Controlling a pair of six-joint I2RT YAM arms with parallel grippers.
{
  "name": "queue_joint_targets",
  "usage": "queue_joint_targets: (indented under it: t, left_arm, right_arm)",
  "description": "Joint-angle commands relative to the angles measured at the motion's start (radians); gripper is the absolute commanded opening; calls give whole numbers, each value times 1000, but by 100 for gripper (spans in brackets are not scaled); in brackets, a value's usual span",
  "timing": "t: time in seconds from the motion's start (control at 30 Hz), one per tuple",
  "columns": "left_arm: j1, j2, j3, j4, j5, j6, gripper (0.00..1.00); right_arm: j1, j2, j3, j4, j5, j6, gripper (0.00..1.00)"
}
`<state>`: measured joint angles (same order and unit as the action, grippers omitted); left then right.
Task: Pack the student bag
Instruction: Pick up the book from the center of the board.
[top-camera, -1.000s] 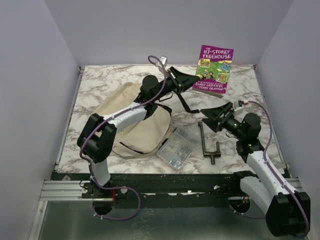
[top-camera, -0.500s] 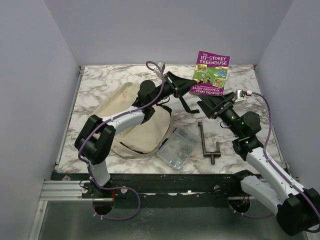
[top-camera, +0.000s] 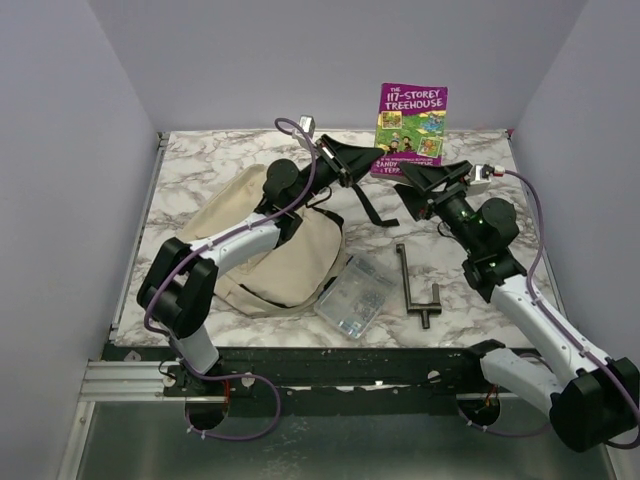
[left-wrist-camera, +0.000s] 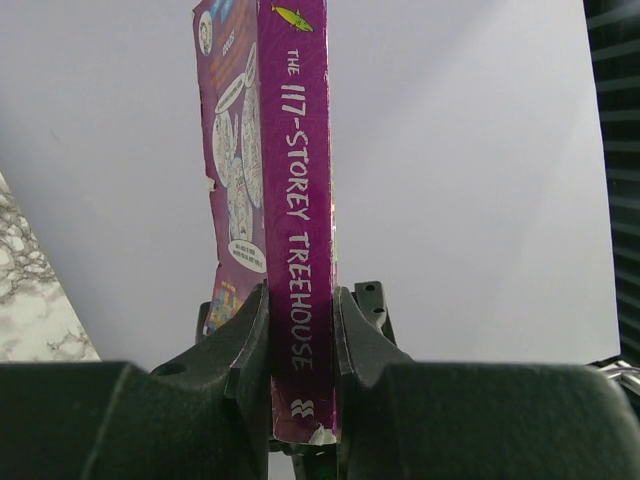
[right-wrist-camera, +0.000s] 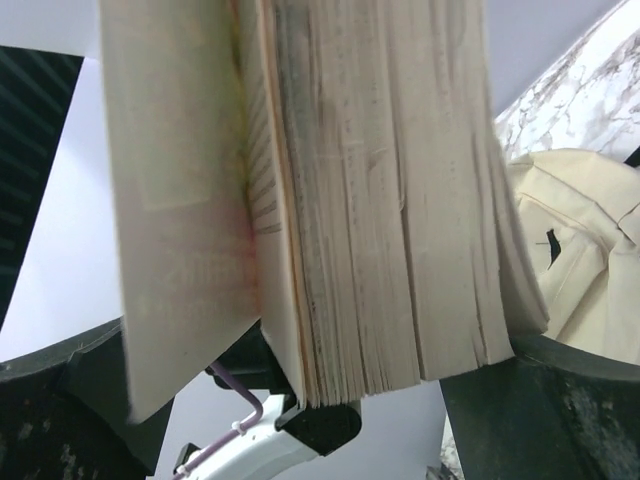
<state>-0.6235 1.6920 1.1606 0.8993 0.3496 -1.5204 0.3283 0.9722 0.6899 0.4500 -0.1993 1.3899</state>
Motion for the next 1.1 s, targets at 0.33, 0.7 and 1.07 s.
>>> queue_joint_targets:
  t: [0.33,0.7,1.07]
  left_arm:
    - [-101,-84,-85,113,-234,95,0]
    - [-138,-156,-159,78,-450,187,0]
    - [-143,-179,-201,78,-455,190,0]
  right_arm:
    - [190,-66,-15,-69,458,181,90]
    - [297,-98,-71,-71,736,197,83]
    - [297,-37,-87,75,766,175,69]
